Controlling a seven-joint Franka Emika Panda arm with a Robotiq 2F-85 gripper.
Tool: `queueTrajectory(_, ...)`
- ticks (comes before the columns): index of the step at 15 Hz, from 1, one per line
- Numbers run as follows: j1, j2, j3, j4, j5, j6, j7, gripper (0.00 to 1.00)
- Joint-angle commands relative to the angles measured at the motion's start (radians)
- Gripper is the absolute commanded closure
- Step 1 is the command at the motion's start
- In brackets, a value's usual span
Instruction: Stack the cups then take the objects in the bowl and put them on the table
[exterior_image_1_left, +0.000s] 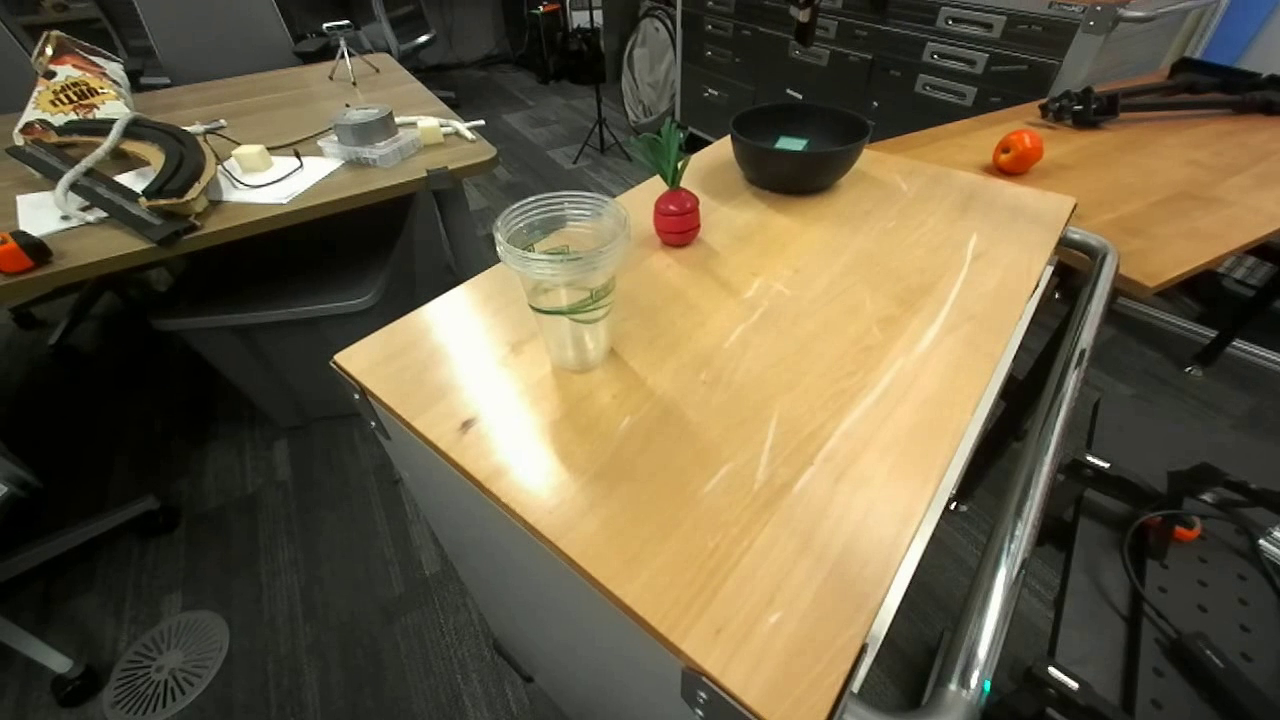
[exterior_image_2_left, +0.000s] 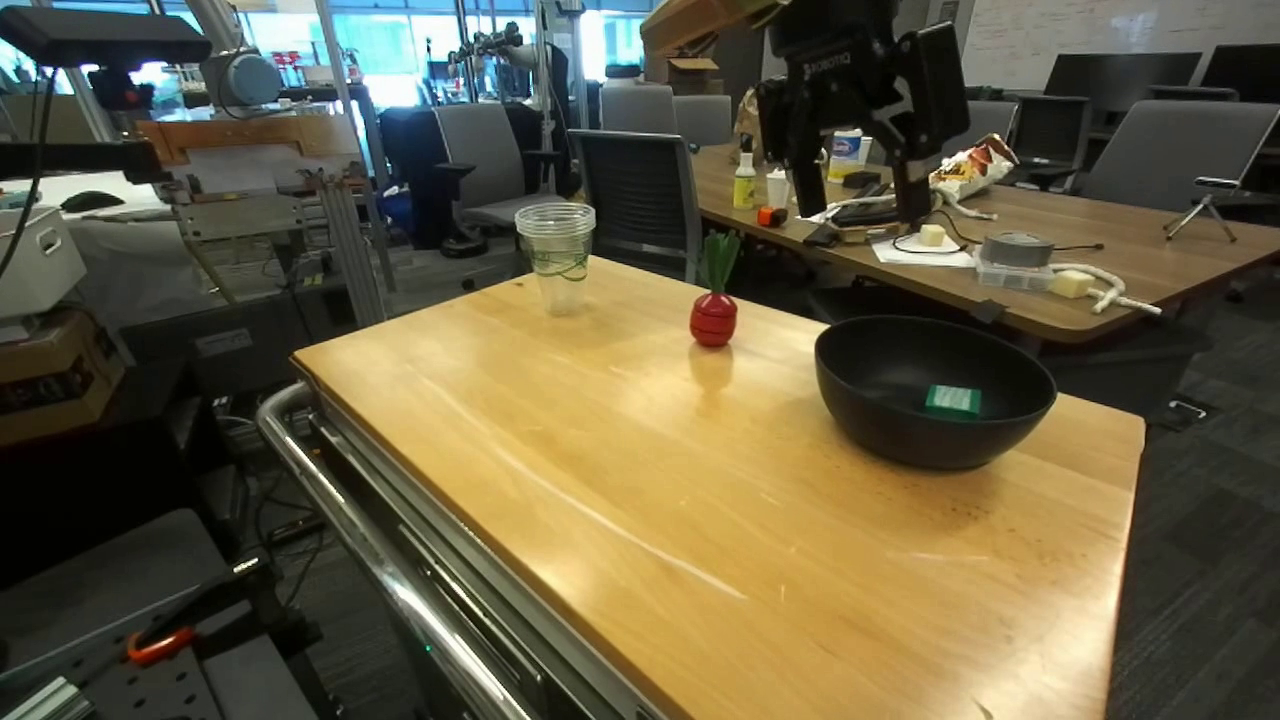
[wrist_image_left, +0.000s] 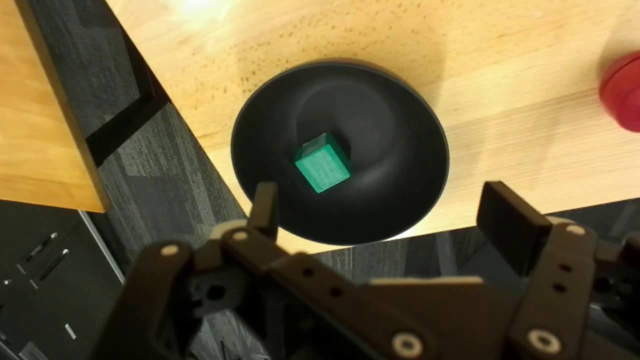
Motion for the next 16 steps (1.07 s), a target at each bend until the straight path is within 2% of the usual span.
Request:
queueTrajectory(1,0.000,0.001,0.000,0.019,0.020,-0.082,-0.088,0.00)
queueTrajectory(2,-0.005,0.006,-0.002,0.038,0.014,-0.144,-0.159,0.00)
queueTrajectory(5,-0.027,0.029,-0.007,0.120,0.151,-0.268,-0.386,0.00)
queueTrajectory(7,-0.045,0.066,-0.017,0.206,0.198,-0.411,-0.500,0.00)
queueTrajectory(8,-0.048,0.084,-0.018,0.240,0.225,-0.473,-0.503,0.00)
queueTrajectory(9,-0.037,0.025,-0.014,0.132,0.173,-0.366,-0.436,0.00)
queueTrajectory(11,-0.047,0.049,-0.017,0.182,0.198,-0.429,-0.472,0.00)
queueTrajectory(16,-0.048,0.074,-0.015,0.202,0.202,-0.440,-0.478,0.00)
